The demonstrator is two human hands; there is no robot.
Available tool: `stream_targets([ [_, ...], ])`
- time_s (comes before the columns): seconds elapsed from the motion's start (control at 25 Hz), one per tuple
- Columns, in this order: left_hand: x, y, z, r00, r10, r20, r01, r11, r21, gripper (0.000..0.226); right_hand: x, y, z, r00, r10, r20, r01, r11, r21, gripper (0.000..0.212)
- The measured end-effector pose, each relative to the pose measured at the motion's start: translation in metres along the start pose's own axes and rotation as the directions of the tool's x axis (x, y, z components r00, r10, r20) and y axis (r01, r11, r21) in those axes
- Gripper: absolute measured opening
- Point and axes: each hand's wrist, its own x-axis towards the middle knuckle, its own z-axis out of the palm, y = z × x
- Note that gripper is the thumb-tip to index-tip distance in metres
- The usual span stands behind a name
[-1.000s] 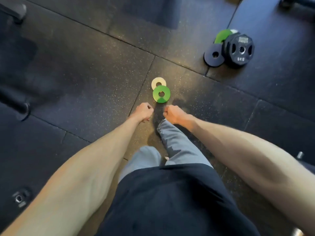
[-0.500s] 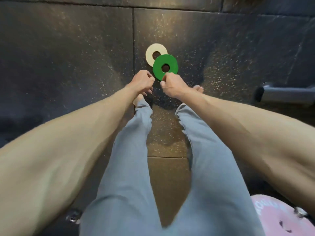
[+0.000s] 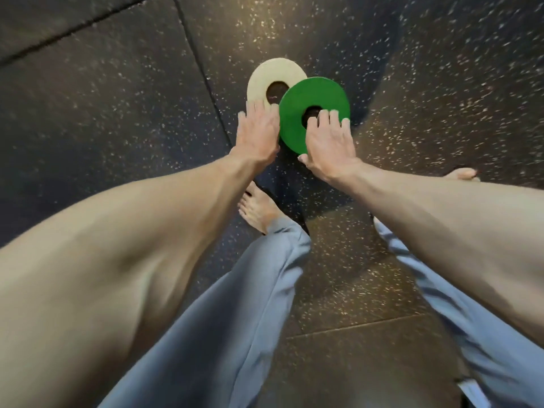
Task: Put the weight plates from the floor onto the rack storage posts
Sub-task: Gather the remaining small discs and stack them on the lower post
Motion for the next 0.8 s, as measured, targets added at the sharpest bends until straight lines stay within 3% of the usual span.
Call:
stream_targets([
  [0.08,0.024,-0.006,0.017,0.992,0.075,-0.097,-0.059,0.985,0.161,0.038,0.015,0.006,0.025,1.0,-0.024,-0.008,0.023,0.995,-0.099,0.072],
  [0.2,0.048,-0.02,0.032,0.979,0.167,-0.117,-0.133,0.957,0.257,0.047,0.027,0.011,0.043,0.998,-0.062,-0.028,0.055,0.978,-0.201,0.07],
  [0.36,0.059,-0.031,0.03,0.928,0.341,-0.153,-0.269,0.894,0.358,0.031,0.026,0.028,0.046,0.96,-0.232,-0.154,0.211,0.968,-0.139,0.052],
  [0.52,0.047,-0.026,0.015,0.928,0.368,-0.058,-0.331,0.885,0.328,0.021,0.013,0.057,0.031,0.92,-0.346,-0.182,0.35,0.937,-0.011,0.052],
  [0.64,0.039,-0.014,-0.013,0.93,0.366,0.037,-0.363,0.896,0.253,0.026,-0.004,0.066,0.007,0.955,-0.256,-0.149,0.279,0.946,0.164,0.056],
  [0.8,0.025,0.039,-0.083,0.953,0.302,0.013,-0.299,0.934,0.193,0.047,-0.053,0.093,-0.051,0.998,0.028,-0.062,0.002,0.897,0.441,0.052],
])
